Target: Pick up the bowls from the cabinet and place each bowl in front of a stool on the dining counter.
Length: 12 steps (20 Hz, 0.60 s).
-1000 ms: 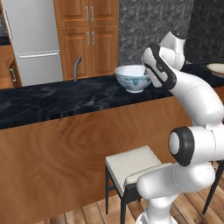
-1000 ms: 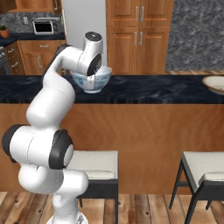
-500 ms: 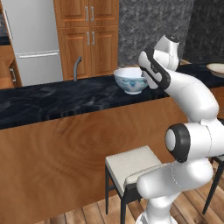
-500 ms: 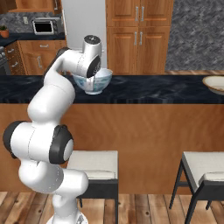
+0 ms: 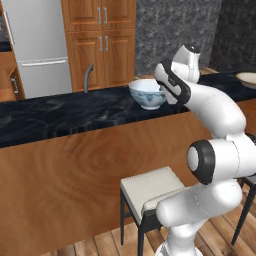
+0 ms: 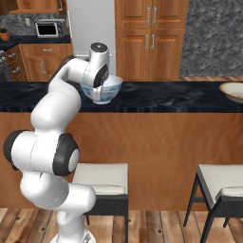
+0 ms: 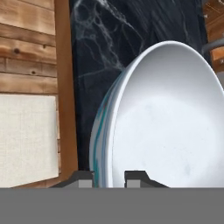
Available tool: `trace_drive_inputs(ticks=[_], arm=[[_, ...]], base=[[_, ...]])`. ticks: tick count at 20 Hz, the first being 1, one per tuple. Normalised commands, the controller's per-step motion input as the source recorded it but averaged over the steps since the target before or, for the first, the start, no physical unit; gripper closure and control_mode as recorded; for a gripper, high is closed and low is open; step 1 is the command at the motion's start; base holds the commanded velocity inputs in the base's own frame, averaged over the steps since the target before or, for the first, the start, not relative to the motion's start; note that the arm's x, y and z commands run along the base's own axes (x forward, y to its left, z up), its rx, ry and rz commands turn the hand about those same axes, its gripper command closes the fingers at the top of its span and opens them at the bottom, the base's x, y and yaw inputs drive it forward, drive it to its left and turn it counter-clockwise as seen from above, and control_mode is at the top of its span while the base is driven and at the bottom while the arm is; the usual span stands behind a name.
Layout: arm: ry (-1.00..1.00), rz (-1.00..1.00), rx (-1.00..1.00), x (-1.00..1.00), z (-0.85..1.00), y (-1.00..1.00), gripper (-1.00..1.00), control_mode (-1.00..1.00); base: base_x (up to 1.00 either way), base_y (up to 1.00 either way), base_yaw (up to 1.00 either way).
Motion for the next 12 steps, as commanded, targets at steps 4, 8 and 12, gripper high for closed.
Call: trace_drive_inputs(ticks=[4,8,12], arm=[[0.00,0.00,0.00,0.19,-0.05,0.00,1.00,-1.00],[0.00,0.00,0.00,0.23,-0.05,0.00,1.00,-1.00],[0.00,0.00,0.00,0.29,0.00,0.00,1.00,-1.00]], base=[[0.00,0.00,0.00],[0.00,0.00,0.00],[0.00,0.00,0.00]])
